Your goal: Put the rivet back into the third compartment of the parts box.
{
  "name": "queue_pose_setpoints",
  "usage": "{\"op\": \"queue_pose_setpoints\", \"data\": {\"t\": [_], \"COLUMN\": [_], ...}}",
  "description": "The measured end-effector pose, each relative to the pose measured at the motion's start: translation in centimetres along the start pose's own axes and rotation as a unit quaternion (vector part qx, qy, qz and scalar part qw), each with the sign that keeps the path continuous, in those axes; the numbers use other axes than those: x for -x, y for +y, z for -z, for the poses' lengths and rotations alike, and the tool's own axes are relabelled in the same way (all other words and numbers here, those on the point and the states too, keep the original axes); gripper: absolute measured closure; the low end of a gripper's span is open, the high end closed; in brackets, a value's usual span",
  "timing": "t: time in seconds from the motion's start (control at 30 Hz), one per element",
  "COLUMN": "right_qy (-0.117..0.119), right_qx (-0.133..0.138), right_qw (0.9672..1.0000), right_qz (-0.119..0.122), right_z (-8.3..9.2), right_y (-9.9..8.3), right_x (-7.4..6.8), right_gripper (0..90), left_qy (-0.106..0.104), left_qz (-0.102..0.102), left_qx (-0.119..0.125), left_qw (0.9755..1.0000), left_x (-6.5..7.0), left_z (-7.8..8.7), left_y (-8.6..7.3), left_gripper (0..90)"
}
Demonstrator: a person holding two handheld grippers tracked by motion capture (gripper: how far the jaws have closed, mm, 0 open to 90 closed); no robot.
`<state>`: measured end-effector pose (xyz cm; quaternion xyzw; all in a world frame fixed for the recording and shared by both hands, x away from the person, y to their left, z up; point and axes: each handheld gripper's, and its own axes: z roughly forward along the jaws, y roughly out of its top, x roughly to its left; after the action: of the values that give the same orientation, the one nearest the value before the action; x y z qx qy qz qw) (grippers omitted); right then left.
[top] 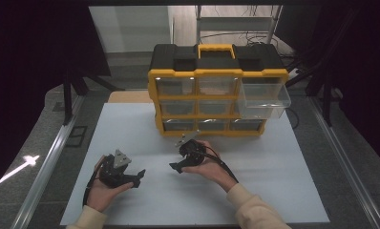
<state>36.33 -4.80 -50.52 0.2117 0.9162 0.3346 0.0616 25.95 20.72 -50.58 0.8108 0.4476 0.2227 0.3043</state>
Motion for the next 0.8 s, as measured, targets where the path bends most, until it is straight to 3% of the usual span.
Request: {"op": "queue_pose_setpoints", "data": {"t": [0.33, 0.67, 0.8], "right_qy": [-0.009, -0.012, -0.01], "right_qx": [-0.026, -0.038, -0.045], "right_qw": [0.9996, 0.9985, 0.9984], "right_qz": [0.009, 0.037, 0.034], "right_z": [-1.5, -2.0, -2.1], "right_y": [-0.2, -0.2, -0.3], "right_x": [-0.1, -0.5, -0.6], "right_gripper": [29.7, 42.8, 46.6], "left_qy": [-0.001, -0.001, -0.001], "left_qz": [0.0, 0.0, 0.0], "left_qx": [-0.002, -0.001, -0.001], "left_qw": [1.0, 1.0, 1.0], "left_x": [0.0, 0.0, 0.0], "left_z": [-0.1, -0.1, -0.1], "left_y": [0.0, 0.0, 0.0], "left_gripper": [9.6, 9.7, 9.7]}}
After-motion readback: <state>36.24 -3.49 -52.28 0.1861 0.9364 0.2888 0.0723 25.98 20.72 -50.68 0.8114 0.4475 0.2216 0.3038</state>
